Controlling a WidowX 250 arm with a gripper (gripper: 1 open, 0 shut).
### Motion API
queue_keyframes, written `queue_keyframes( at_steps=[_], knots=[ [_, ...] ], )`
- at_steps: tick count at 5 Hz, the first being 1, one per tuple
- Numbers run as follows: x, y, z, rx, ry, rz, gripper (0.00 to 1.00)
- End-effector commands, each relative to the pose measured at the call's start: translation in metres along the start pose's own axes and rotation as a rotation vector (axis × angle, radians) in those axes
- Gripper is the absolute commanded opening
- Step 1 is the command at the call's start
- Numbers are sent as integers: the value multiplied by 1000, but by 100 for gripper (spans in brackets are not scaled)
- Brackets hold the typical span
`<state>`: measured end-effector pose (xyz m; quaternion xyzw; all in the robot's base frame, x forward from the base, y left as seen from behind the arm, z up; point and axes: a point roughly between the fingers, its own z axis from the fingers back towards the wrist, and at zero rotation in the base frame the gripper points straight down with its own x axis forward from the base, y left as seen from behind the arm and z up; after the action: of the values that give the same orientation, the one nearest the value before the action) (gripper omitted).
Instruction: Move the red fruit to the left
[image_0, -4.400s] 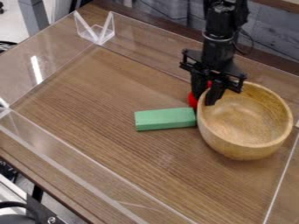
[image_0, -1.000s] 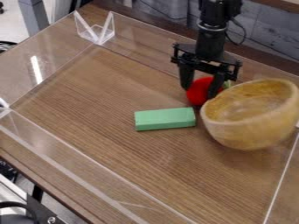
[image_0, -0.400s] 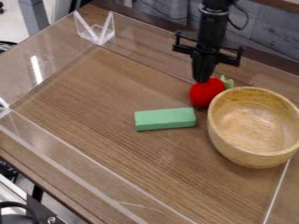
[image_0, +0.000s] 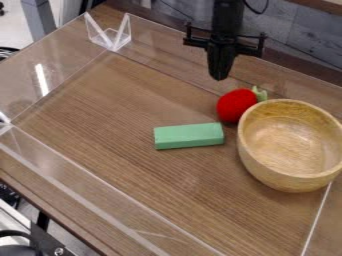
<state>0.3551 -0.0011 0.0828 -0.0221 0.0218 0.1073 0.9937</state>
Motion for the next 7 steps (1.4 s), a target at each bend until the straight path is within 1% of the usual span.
queue_keyframes(
  at_steps=[1,2,3,4,5,6,7],
  knots=[
    [-3,-9,20,-12,-75,6,0],
    [-3,-19,7,-20,-72,26,0],
    [2,-20,1,-32,-80,61,0],
    [10,-5,13,-51,-93,112,0],
    [19,12,20,-66,-101,166,0],
    [18,10,18,-68,-96,188,0],
    [18,11,13,-62,-89,214,0]
  ],
)
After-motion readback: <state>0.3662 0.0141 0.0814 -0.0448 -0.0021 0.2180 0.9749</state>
